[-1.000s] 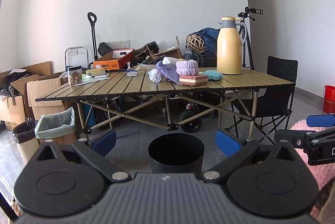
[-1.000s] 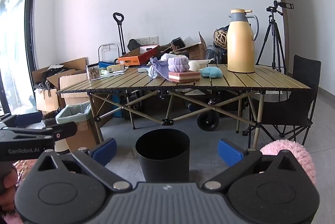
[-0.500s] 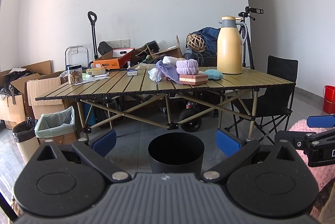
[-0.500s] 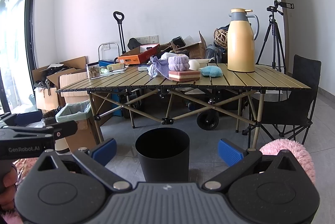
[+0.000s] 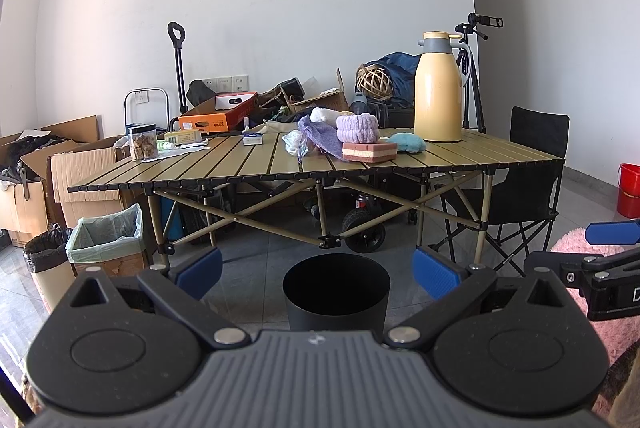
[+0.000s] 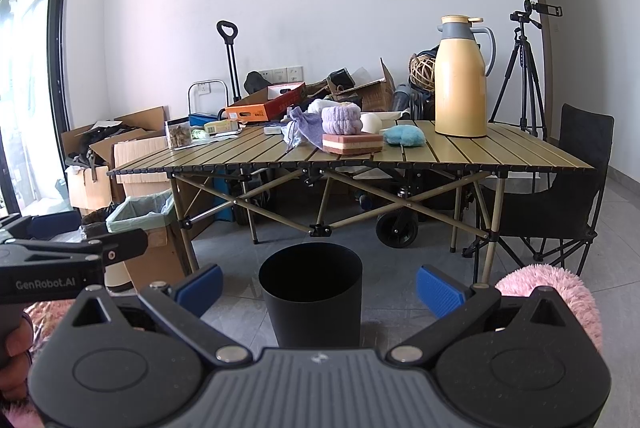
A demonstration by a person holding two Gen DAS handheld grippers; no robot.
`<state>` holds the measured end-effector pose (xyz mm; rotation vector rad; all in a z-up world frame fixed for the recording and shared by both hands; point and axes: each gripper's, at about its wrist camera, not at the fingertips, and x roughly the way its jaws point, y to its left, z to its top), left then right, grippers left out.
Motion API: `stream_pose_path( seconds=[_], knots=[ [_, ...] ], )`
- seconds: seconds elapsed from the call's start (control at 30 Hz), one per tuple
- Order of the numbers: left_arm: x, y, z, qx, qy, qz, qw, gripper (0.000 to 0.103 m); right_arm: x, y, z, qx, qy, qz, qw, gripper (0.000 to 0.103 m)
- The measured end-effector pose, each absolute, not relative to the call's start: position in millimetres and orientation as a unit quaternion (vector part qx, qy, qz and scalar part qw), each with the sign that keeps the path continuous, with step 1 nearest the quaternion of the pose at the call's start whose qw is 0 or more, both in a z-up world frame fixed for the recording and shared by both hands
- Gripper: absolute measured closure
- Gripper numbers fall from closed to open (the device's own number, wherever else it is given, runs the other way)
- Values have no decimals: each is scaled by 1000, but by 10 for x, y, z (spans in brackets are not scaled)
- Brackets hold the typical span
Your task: Collect trash
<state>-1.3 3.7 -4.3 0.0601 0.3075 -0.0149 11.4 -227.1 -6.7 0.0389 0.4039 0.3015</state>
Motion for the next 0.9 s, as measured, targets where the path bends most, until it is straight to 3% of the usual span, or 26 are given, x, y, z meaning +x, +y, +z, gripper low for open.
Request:
stream_pose_path(
  seconds=[0.9],
  knots=[
    [-12,26,-76,28,155,-8,988,0,103,-2274,-90,18,202,148,968,0]
  ],
)
